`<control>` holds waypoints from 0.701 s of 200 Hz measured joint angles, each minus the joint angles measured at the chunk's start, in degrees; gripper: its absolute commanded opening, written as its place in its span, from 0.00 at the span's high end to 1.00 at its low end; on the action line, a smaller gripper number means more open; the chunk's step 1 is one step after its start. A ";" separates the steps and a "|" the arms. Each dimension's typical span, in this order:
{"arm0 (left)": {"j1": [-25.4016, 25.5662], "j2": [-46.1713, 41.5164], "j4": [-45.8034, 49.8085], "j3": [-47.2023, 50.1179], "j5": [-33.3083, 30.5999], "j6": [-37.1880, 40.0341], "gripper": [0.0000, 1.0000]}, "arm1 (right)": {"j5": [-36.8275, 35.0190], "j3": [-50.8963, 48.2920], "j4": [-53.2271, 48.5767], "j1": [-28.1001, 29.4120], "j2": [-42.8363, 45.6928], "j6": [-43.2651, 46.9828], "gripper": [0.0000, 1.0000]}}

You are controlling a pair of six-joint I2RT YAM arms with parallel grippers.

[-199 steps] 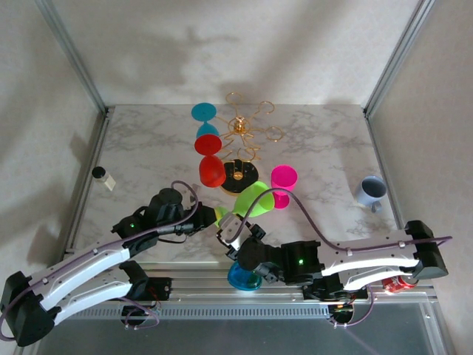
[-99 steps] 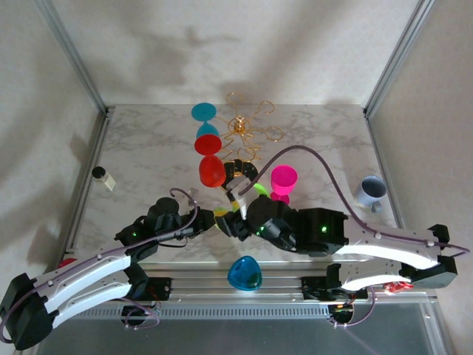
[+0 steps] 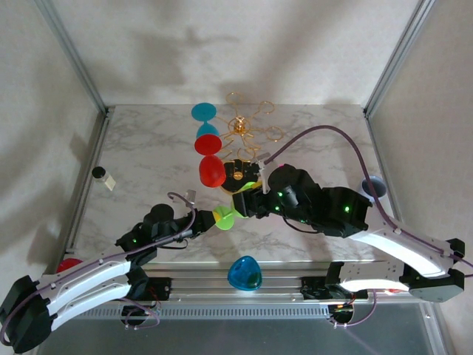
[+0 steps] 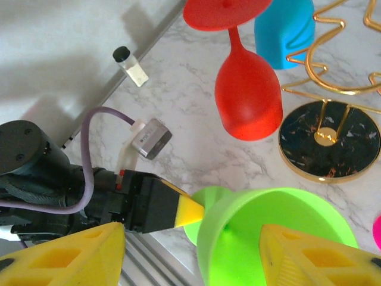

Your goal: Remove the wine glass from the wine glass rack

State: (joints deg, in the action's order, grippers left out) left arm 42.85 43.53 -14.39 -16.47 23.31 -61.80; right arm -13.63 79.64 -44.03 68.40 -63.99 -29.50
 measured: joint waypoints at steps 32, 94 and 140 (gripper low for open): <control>0.00 0.17 -4.11 1.73 0.02 -0.85 1.00 | 2.86 0.00 -0.85 -1.88 -0.87 -0.39 0.38; -0.22 1.55 -10.82 4.15 0.04 -2.54 1.00 | 7.34 -0.02 -0.90 -3.43 -3.17 -0.85 0.46; -0.37 2.27 -11.80 4.22 0.07 -2.80 1.00 | 9.38 -0.02 -1.38 -3.56 -5.86 -0.90 0.65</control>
State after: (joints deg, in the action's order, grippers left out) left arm 42.48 45.80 -26.20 -12.25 23.38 -64.60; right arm -4.25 79.61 -45.41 64.84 -69.84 -30.39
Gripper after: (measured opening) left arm 0.064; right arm 0.397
